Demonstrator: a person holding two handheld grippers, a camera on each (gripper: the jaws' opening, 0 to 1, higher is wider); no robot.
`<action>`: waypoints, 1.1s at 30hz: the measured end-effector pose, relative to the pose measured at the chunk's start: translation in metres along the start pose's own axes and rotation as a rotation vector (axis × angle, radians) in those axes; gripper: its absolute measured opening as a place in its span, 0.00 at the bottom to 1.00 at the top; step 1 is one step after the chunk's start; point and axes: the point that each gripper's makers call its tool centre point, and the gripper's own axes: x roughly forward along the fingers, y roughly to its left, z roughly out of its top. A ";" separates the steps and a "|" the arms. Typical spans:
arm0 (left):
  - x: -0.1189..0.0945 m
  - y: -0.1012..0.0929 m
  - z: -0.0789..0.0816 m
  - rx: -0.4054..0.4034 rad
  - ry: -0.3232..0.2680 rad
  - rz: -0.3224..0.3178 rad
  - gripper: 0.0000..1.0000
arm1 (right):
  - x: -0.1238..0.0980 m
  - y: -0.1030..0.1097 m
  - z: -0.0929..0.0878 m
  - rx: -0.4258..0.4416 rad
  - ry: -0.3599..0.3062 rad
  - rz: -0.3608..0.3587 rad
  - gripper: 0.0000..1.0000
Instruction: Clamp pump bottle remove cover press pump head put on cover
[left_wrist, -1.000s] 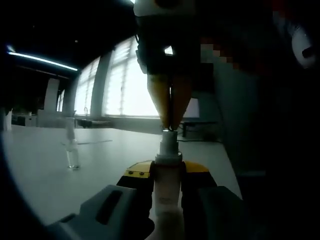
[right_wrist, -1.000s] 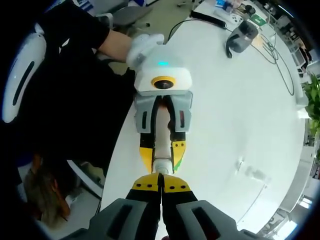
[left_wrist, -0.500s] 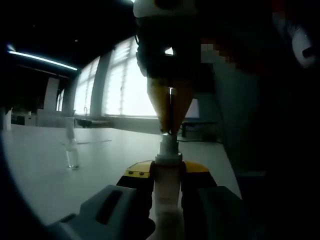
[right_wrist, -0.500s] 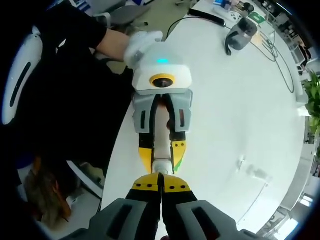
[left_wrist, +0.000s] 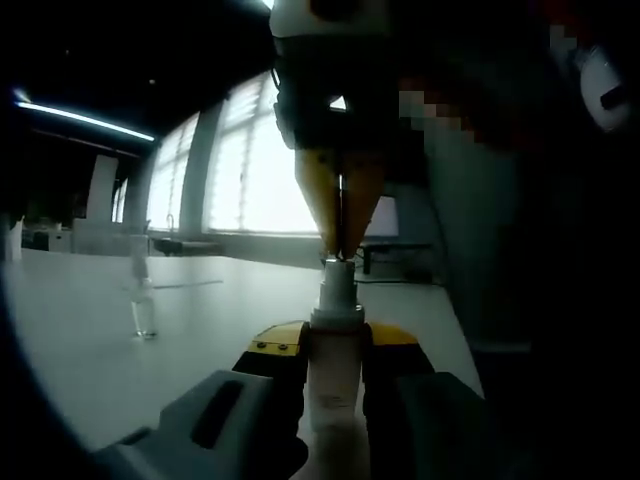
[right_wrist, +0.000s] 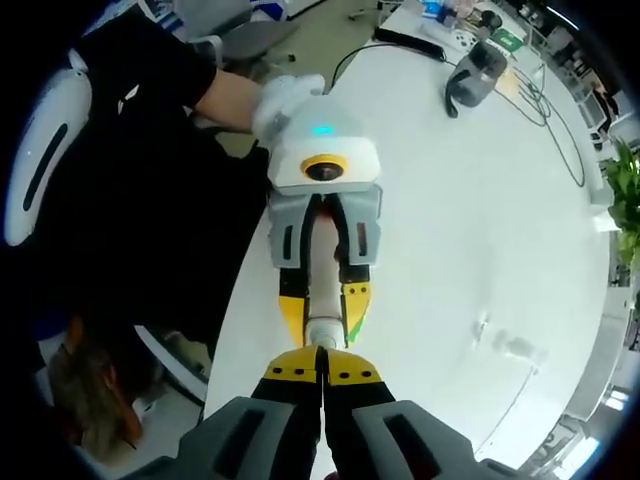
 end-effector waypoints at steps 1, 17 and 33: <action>0.000 0.000 0.000 -0.001 -0.001 0.001 0.12 | 0.000 0.000 0.000 -0.002 0.002 -0.001 0.00; -0.001 0.001 0.000 -0.003 -0.006 0.008 0.12 | 0.001 0.000 0.001 -0.014 0.017 -0.005 0.00; -0.001 0.002 0.000 -0.004 -0.007 0.007 0.12 | 0.001 0.000 0.000 -0.013 0.009 0.010 0.00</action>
